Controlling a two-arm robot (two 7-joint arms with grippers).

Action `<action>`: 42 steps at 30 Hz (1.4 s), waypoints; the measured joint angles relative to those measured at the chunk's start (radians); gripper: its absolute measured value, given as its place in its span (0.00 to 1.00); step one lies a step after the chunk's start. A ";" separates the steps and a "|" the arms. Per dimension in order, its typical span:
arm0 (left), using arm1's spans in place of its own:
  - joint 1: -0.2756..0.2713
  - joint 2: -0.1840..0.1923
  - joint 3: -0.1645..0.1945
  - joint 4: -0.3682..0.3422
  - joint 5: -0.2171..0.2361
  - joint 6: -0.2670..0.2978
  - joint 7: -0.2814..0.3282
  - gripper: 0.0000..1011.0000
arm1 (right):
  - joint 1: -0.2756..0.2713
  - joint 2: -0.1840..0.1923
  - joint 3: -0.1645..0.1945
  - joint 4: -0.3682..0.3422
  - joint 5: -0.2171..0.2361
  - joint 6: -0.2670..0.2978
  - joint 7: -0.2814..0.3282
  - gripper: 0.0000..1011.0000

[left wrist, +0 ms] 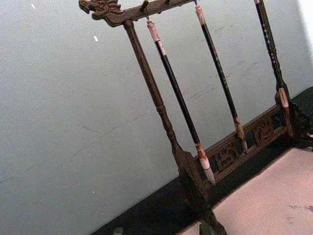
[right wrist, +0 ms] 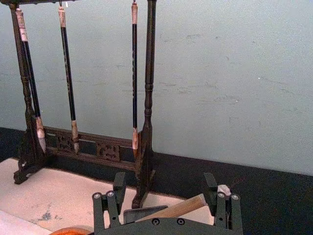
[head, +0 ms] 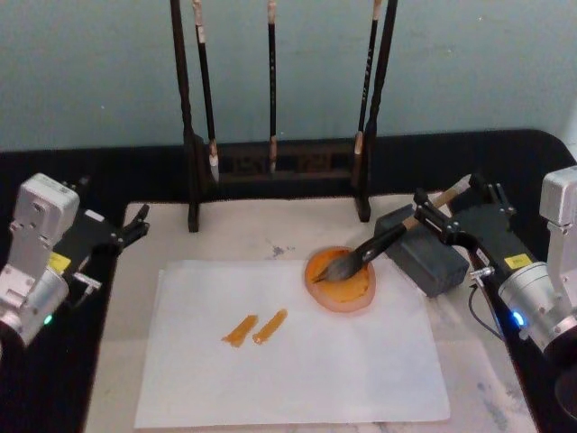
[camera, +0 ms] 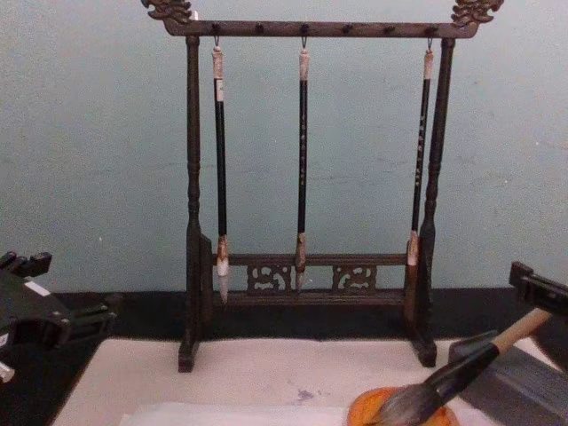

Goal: Pick up the brush from the inkstone, write on the paper, then place the brush back to its original position.

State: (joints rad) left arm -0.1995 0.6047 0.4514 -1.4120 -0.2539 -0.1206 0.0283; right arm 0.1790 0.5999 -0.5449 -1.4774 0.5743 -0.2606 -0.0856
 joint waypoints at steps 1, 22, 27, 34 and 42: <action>0.000 0.000 0.000 0.000 0.000 0.000 0.000 1.00 | 0.000 0.000 0.000 0.000 0.000 0.000 0.000 0.99; 0.000 0.000 0.000 0.000 0.000 0.000 0.000 1.00 | 0.000 0.000 0.000 0.000 0.000 0.000 0.000 0.99; 0.000 0.000 0.000 0.000 0.000 0.000 0.000 1.00 | 0.000 0.000 0.000 0.000 0.000 0.000 0.000 0.99; 0.000 0.000 0.000 0.000 0.000 0.000 0.000 1.00 | 0.000 0.000 0.000 0.000 0.000 0.000 0.000 0.99; 0.000 0.000 0.000 0.000 0.000 0.000 0.000 1.00 | 0.000 0.000 0.000 0.000 0.000 0.000 0.000 0.99</action>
State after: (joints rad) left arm -0.1995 0.6047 0.4514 -1.4120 -0.2539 -0.1205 0.0283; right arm 0.1789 0.5999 -0.5449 -1.4774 0.5743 -0.2606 -0.0856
